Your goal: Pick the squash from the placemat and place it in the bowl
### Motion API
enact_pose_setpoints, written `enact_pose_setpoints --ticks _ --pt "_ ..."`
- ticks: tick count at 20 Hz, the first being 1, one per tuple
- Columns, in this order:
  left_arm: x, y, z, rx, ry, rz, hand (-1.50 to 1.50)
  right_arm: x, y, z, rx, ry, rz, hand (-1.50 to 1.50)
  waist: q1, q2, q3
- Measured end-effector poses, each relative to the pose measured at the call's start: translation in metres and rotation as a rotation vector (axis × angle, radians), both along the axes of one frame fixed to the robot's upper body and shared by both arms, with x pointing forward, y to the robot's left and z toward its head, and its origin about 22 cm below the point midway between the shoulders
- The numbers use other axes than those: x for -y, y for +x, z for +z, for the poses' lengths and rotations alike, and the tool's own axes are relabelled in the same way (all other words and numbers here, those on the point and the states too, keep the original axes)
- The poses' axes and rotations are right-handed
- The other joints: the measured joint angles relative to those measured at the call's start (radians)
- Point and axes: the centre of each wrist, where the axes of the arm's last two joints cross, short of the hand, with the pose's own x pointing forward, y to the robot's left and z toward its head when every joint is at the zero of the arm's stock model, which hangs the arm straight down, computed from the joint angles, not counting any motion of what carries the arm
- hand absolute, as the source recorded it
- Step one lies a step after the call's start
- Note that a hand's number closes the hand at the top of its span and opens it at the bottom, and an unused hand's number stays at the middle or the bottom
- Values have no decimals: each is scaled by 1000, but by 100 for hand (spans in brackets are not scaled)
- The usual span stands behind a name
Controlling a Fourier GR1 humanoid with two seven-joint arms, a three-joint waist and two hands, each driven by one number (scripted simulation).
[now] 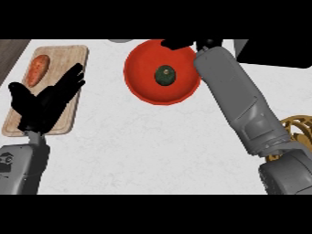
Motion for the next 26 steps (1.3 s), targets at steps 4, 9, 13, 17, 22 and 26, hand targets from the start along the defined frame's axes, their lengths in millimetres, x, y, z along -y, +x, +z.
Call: enact_pose_setpoints --ticks 4,9,13,17,22,26 --pt "-6 -6 -2 -7 3 29 0 23 4 0 35 4 -63 -150 -26 -14 0" --pt "-18 -9 -3 -29 8 71 0 46 5 -3 100 -25 9 -150 -72 -32 1" --pt "-35 -15 -13 -46 7 104 0 52 -1 -8 151 -35 113 -150 -106 -46 0" --pt "-44 -25 -15 -57 0 138 0 62 -12 -15 200 6 209 -150 -134 -59 0" --pt "-51 -30 -15 -75 -2 169 0 65 -34 -29 230 115 379 -150 -171 -74 1" --pt "-57 -37 -16 -78 3 190 0 77 -61 -45 244 210 456 150 -188 -80 0"
